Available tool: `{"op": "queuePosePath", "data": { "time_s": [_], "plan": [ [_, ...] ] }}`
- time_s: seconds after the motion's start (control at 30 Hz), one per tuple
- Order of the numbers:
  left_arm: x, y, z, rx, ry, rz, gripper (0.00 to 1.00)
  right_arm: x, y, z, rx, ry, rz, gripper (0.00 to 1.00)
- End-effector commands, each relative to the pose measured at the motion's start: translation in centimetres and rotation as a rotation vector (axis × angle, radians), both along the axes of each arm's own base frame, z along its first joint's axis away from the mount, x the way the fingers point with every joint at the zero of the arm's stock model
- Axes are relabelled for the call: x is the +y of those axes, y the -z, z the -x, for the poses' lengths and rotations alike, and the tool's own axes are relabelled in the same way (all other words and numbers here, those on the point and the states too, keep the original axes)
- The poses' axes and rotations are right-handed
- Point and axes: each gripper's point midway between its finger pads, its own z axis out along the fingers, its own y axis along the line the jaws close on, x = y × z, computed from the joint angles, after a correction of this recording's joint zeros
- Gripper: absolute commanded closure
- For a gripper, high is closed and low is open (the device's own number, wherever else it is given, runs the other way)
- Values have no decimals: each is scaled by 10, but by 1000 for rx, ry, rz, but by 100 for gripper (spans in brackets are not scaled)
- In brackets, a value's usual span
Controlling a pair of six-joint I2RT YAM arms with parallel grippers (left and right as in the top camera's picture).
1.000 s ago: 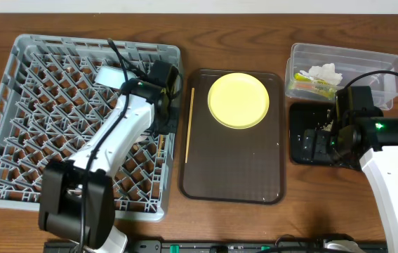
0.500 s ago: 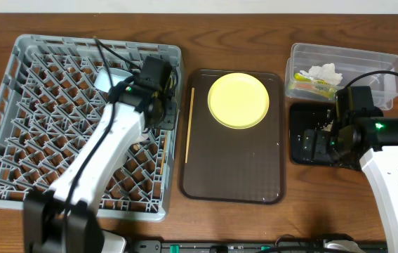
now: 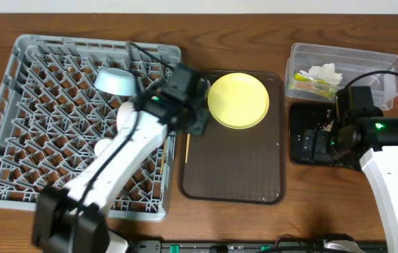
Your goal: Sort waste into correct bins and load items into the dishwasher
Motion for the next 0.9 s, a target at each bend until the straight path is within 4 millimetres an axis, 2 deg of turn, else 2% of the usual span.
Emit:
{"op": "queuePosePath", "data": {
  "time_s": [0.0,0.17,0.3,0.47,0.87],
  "plan": [
    [2,31,-3,35,-16,-91,57,-3,-7,-2,-24,-3,7,1],
    [1,67,-9,92,-66,-130,57,-3,-7,-2,-24,-3,7,1],
    [6,83,-16,89,-108,-169,57,-3,-6,-2,-21,-3,7,1],
    [14,92,-22,87,-210,-199,57,-3,-6,-1,-18,-3,7,1],
    [13,106,-23,108,-243,-203,56,-3,-6,-1,-17,-3,7,1]
  ]
}}
